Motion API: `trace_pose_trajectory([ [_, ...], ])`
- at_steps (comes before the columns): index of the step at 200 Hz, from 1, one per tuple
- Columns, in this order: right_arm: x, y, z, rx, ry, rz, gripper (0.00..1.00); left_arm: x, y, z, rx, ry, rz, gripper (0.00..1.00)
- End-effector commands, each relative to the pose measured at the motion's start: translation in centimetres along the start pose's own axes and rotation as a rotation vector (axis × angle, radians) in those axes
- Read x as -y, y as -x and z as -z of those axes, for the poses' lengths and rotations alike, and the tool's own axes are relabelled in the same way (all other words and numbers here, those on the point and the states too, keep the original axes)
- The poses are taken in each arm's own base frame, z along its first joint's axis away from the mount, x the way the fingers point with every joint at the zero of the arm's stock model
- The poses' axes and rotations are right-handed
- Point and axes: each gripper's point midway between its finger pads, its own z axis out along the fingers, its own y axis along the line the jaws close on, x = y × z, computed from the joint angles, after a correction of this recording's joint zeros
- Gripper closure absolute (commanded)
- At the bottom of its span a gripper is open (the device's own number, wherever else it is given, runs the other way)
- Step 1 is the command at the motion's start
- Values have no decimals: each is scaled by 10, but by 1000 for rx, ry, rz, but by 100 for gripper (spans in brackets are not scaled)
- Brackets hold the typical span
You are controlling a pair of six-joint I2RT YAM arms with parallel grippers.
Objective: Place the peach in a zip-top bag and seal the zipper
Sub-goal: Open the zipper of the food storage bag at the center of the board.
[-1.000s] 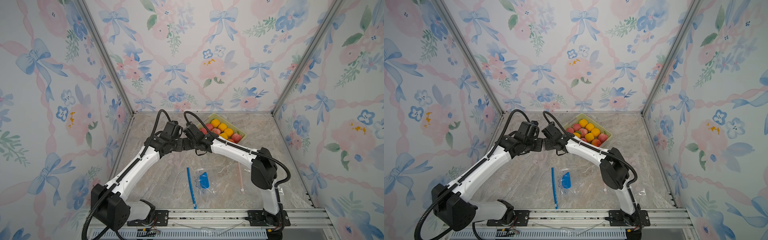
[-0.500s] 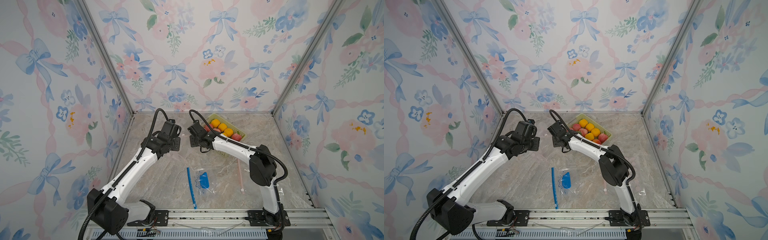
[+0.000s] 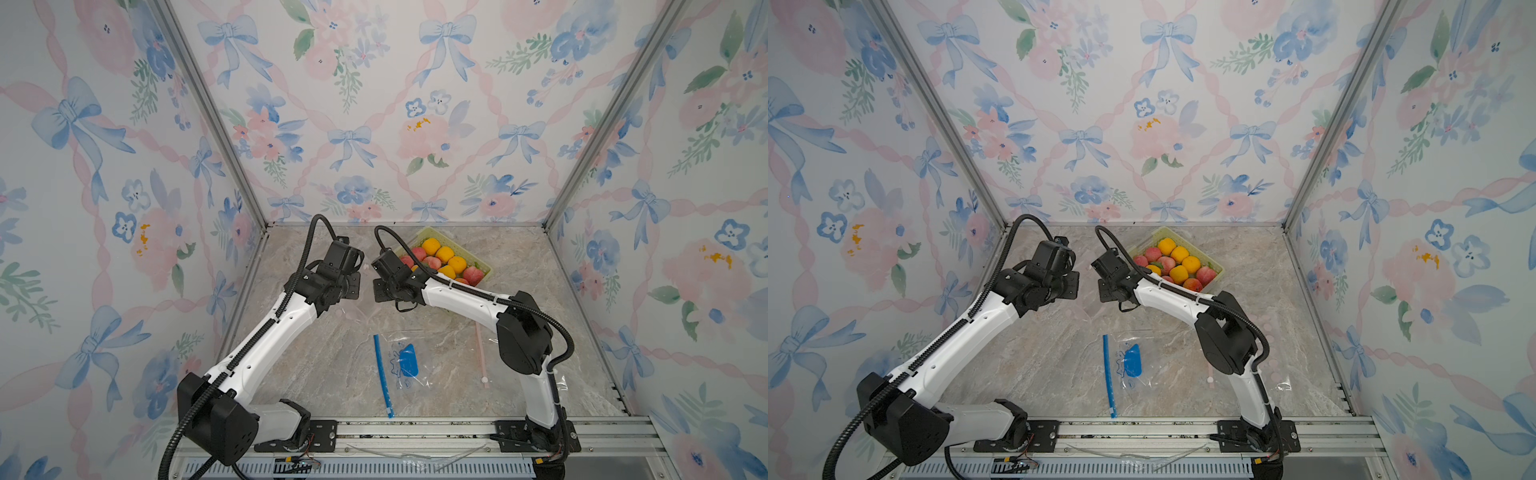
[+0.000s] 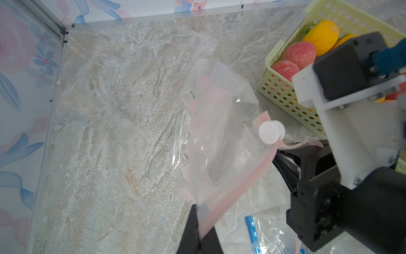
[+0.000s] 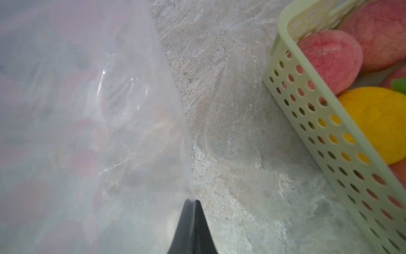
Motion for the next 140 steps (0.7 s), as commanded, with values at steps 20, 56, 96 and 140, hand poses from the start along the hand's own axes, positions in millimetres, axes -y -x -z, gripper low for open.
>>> trace_pose_trajectory([
  [20,-13,14,25,28,87,-63,99,28,-14,-10,-34,-156,49,56],
  [56,-12,15,25,25,88,-73,99,39,-25,-15,-61,-220,87,31],
  [96,-12,14,27,23,93,-73,99,25,-36,-31,-71,-127,124,41],
  [140,2,5,21,-6,75,-114,97,-1,-23,-27,33,-4,205,100],
])
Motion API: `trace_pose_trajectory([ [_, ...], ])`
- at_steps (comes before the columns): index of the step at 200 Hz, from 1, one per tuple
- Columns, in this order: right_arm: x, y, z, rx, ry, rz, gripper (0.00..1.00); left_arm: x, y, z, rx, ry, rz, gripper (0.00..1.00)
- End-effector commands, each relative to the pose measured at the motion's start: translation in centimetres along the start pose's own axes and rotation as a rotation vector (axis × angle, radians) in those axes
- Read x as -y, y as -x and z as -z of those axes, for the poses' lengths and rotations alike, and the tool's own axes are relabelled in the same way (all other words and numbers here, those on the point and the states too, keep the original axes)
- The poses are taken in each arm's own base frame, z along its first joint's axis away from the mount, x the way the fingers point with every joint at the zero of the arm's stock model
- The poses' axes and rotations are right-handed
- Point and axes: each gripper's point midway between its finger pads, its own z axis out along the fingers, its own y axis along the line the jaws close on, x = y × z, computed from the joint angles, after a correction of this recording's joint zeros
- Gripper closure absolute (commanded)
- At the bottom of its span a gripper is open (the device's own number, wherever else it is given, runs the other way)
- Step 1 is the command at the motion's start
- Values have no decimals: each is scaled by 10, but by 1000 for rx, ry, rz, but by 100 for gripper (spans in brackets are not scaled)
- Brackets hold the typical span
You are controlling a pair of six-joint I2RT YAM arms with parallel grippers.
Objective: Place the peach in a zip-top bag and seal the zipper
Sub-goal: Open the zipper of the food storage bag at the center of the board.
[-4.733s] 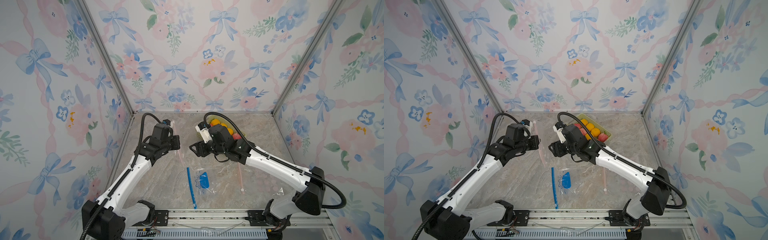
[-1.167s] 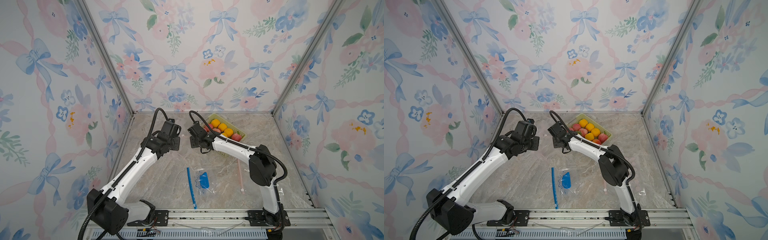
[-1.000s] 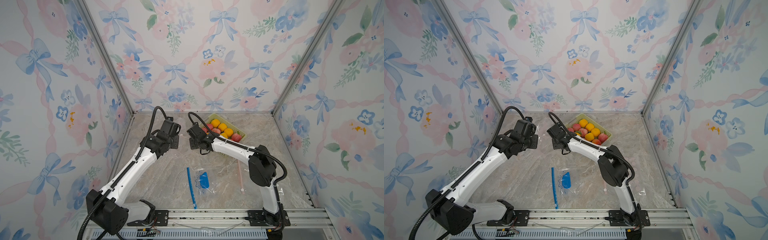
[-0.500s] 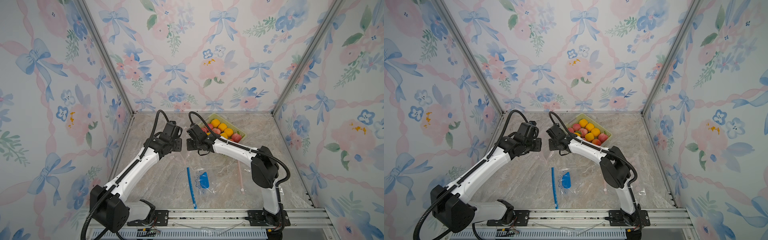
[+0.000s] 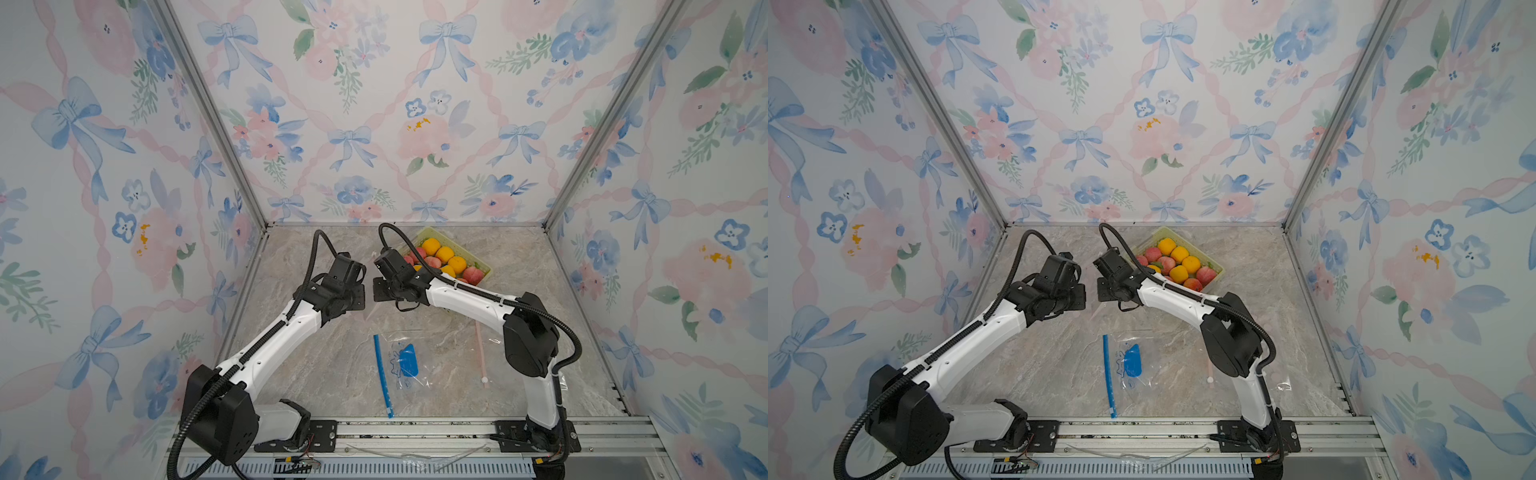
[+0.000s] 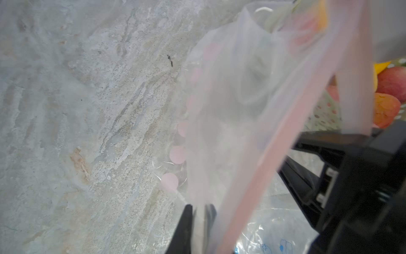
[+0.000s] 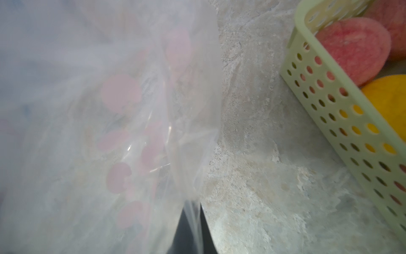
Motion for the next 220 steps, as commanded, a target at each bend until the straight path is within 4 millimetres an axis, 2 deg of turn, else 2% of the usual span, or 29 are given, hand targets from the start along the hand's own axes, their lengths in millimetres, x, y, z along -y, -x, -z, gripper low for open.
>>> trace_pose_trajectory([
  [1,10,7,12,10,3,-59,97,-12,18,11,101,51,66,100],
  [35,25,0,-1,-26,-10,-97,97,-14,28,34,173,33,63,100],
  [56,21,-4,-8,-49,8,-91,93,-10,29,44,189,-5,71,100],
  [79,8,-4,-7,-56,48,-71,87,-11,25,37,170,4,78,100],
  [94,1,-1,-1,-47,65,-49,80,-12,23,30,155,19,78,100],
  [133,-19,5,22,-19,144,-4,52,-11,21,19,127,45,51,100],
  [182,-42,18,51,24,258,19,30,-12,18,10,104,65,38,100],
  [220,-53,32,64,74,331,9,19,-7,16,9,95,47,34,100],
])
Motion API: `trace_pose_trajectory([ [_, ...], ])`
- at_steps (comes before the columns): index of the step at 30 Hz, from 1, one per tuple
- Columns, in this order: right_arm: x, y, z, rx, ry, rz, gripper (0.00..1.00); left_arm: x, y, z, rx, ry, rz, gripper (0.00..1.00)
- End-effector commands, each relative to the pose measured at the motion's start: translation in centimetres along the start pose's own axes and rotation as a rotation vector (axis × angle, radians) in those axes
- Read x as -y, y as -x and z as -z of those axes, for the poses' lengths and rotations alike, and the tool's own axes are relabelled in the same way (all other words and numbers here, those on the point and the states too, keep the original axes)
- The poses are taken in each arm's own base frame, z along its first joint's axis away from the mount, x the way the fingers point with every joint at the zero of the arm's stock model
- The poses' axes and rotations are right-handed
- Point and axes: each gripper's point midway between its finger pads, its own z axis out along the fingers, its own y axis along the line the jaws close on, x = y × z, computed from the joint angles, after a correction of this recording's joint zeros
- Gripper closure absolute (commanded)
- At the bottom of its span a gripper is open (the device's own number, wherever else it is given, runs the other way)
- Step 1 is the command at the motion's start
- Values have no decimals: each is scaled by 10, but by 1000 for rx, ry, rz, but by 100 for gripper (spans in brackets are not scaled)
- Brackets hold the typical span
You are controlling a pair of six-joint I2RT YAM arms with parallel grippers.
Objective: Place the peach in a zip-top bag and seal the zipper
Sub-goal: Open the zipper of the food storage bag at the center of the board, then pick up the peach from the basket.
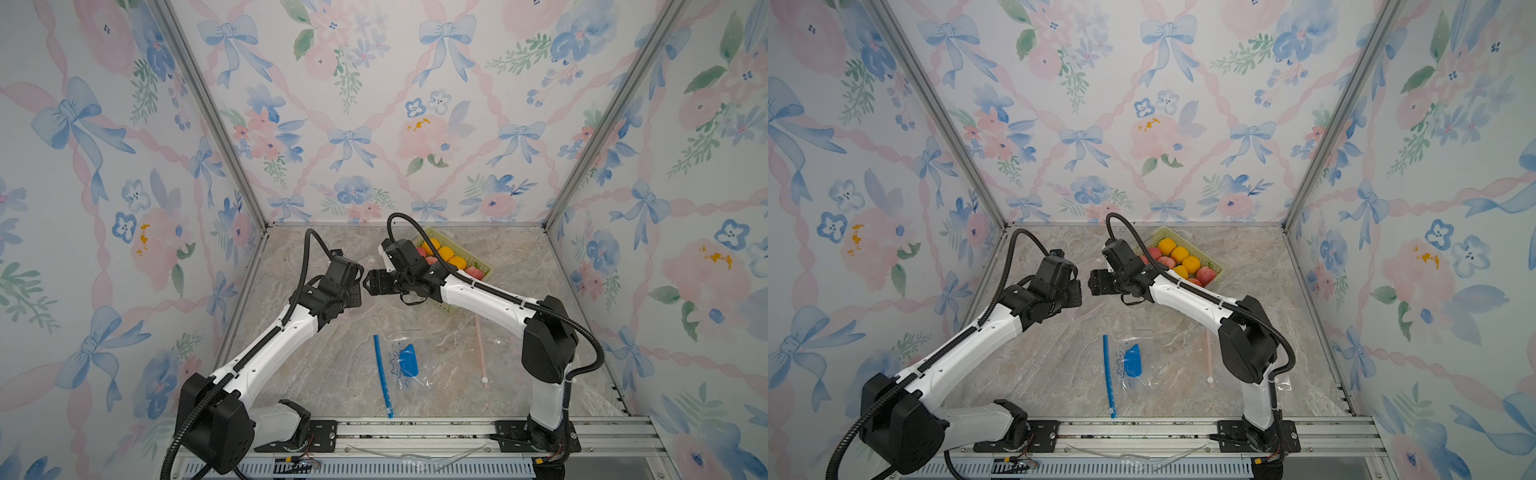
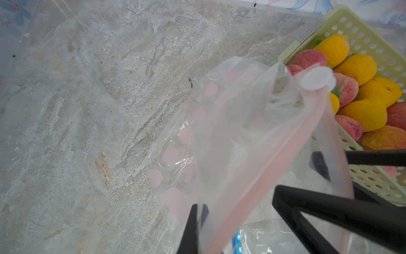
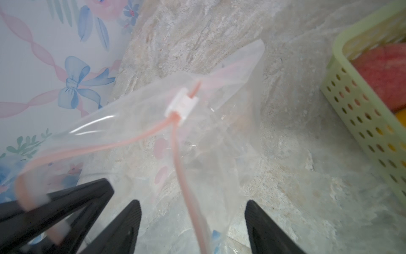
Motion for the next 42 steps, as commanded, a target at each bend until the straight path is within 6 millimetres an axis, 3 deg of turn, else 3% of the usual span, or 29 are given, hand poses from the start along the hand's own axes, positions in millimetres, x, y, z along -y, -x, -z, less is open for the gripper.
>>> trace_pose_trajectory([
  [1,-16,8,10,33,75,8,19,3,1,-1,4,-1,-8,100],
  [7,2,26,29,73,27,-7,22,-2,2,1,16,18,4,100],
  [11,37,36,49,84,-84,-15,25,-3,3,2,23,21,30,100],
  [14,77,38,56,57,-184,-61,25,-2,3,0,17,24,39,100],
  [21,161,35,51,-35,-361,-164,29,3,7,-4,19,13,53,100],
  [27,200,32,31,-103,-419,-202,32,10,9,-8,18,-18,56,100],
  [42,229,28,-21,-172,-385,-236,28,21,6,-14,2,-61,72,100],
])
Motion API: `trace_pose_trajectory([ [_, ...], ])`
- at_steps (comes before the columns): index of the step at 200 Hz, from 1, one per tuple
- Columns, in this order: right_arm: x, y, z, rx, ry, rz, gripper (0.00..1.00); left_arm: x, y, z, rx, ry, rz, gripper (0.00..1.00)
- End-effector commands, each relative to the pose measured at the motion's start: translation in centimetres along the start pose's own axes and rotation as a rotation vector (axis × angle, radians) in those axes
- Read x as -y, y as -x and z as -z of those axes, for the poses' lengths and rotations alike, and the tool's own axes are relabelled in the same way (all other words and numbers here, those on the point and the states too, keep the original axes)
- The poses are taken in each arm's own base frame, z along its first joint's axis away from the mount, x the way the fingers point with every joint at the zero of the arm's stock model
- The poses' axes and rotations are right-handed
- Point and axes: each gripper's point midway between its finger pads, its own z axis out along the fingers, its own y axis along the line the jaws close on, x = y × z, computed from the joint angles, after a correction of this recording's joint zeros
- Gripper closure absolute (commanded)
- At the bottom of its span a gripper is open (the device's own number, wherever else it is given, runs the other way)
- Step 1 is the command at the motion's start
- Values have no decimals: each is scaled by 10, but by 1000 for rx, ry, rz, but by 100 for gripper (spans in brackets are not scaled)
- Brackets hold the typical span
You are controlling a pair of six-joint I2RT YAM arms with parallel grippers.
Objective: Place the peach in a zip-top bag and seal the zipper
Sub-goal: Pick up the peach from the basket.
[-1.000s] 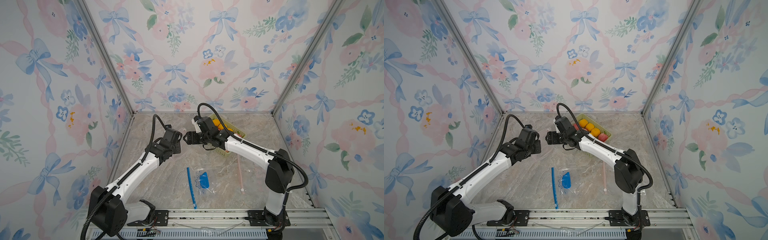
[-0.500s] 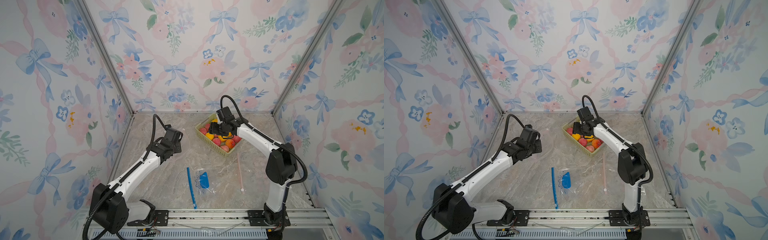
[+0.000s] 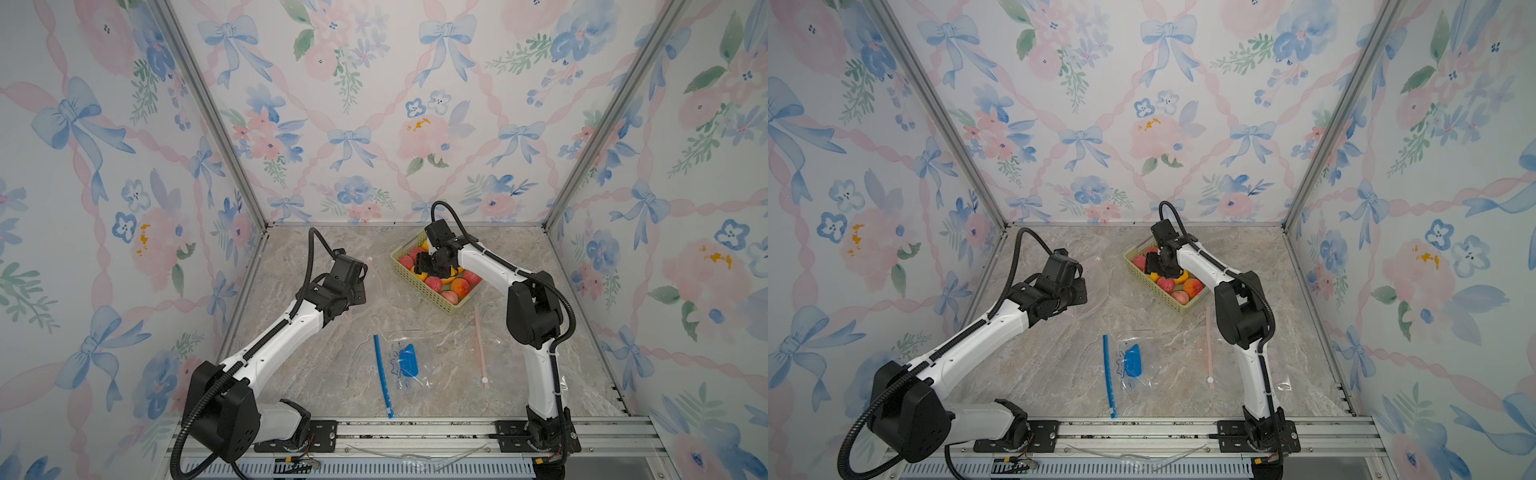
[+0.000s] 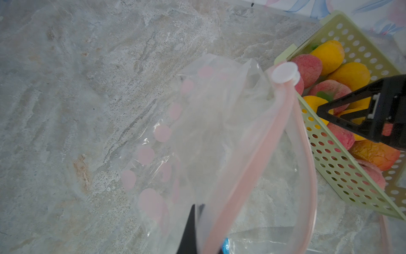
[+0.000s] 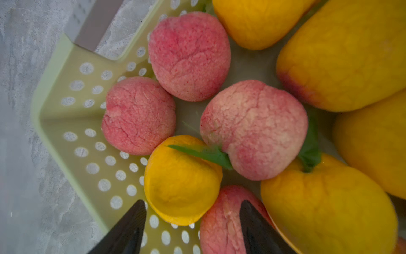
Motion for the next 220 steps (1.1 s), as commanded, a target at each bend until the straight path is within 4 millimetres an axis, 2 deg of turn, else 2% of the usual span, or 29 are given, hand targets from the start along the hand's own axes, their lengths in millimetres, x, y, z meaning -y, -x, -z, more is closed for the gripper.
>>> trace_pose_trajectory([
  [1,1,7,-4,-8,14,3,27,9,5,1,10,-33,20,100],
  [40,1,10,-17,-20,12,-7,25,11,6,1,12,-42,25,100],
  [93,6,5,-30,-46,-1,-17,22,13,5,1,9,-55,28,100],
  [127,8,0,-29,-58,-7,-12,27,14,5,0,6,-57,28,100],
  [162,9,3,-14,-26,3,-14,37,16,4,-1,0,-68,26,100],
  [220,1,18,32,75,47,4,54,27,2,1,-8,-111,21,100],
])
